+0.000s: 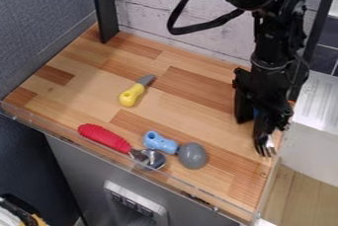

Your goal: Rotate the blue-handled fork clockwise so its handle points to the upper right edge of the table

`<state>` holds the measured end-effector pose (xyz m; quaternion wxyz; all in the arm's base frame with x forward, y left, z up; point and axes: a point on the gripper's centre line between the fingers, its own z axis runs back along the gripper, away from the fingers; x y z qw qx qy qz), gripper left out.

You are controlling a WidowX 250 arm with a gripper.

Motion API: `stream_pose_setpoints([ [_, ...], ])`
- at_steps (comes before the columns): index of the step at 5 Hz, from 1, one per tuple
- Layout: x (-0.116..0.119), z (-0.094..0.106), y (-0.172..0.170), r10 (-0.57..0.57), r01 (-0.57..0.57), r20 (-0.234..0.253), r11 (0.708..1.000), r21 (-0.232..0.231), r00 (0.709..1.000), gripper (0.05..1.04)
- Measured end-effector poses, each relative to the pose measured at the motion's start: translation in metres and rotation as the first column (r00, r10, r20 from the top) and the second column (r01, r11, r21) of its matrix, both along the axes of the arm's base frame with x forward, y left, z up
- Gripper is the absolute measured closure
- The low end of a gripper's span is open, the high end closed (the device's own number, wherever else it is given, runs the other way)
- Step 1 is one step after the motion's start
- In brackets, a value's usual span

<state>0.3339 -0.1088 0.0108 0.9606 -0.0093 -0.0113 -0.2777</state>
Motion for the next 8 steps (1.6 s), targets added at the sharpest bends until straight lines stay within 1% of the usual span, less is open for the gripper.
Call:
stream_pose_setpoints([
  [1,0.003,0.001,0.0,0.125,-0.125,0.001,0.992,-0.001,0.992,0.694],
  [2,0.005,0.002,0.0,0.23,-0.23,-0.01,0.973,0.008,0.973,0.805],
  [3,0.004,0.002,0.001,0.272,-0.272,-0.021,0.962,0.02,0.962,0.833],
  [4,0.006,0.002,0.0,0.254,-0.253,-0.022,0.967,0.032,0.967,0.833],
  [5,0.005,0.003,0.002,0.189,-0.187,-0.027,0.981,0.044,0.982,0.834],
  [6,-0.002,0.005,0.006,0.226,-0.22,-0.063,0.972,0.083,0.972,0.834],
  [7,-0.007,0.032,0.007,0.381,-0.372,-0.074,0.921,0.114,0.921,0.926],
  [8,-0.003,0.073,0.001,0.529,-0.524,-0.032,0.846,0.096,0.848,1.015],
])
